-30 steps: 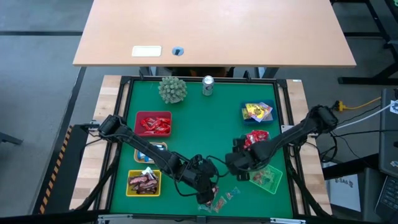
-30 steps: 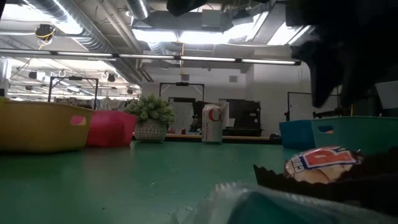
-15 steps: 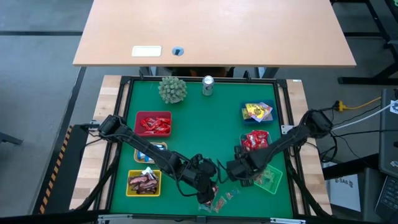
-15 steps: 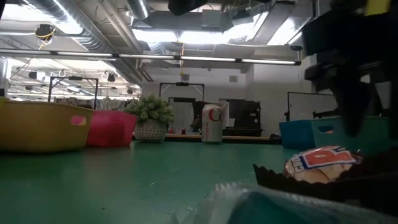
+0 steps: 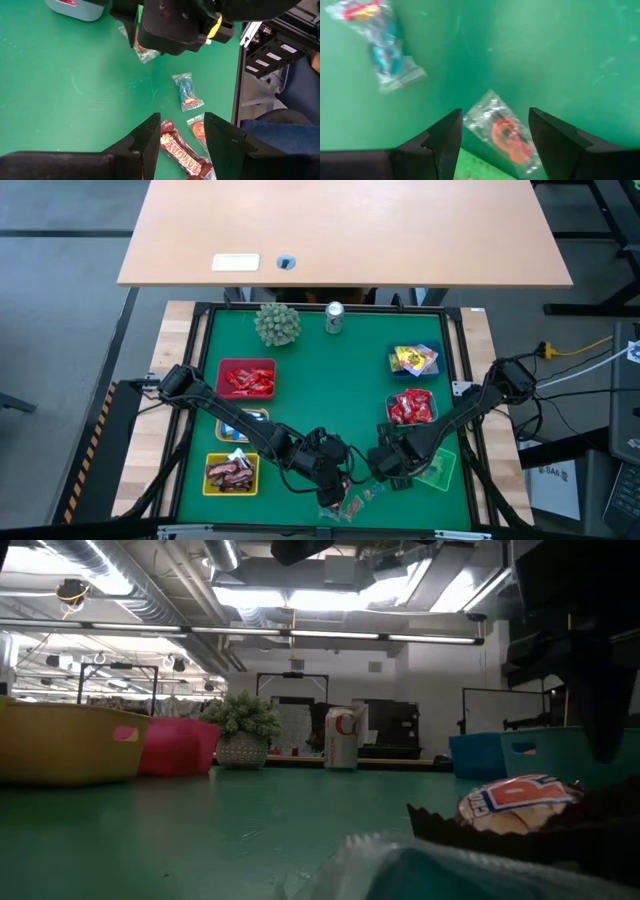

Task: Sort candy
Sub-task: Put the orange gummy into the green bin

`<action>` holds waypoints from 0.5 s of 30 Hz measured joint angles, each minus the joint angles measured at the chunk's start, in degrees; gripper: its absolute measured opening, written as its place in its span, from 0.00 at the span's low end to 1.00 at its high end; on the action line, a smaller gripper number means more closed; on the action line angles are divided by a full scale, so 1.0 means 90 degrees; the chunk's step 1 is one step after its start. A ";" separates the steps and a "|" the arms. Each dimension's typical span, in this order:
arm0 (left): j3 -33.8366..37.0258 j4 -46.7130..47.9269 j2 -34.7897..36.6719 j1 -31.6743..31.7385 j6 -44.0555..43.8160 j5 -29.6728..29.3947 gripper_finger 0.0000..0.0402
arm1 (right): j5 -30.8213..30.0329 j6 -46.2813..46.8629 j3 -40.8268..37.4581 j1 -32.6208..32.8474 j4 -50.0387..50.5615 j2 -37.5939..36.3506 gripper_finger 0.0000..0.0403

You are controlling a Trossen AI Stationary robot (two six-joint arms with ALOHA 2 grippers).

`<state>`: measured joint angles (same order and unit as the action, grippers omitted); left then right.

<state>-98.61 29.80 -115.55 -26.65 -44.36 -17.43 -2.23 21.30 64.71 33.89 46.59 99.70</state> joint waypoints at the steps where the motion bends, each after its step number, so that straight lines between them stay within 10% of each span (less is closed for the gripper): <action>1: 0.0000 0.0000 0.0000 0.0000 0.0000 0.0001 0.34 | 0.0087 0.0009 0.0000 0.0001 -0.0025 0.0000 0.56; 15: 0.0000 0.0007 0.0000 0.0005 0.0000 0.0002 0.34 | -0.0350 0.0194 0.0000 -0.0081 -0.0229 0.0000 0.56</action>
<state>-98.61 29.86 -115.55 -26.61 -44.36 -17.41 -5.38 23.05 64.71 33.16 44.53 99.70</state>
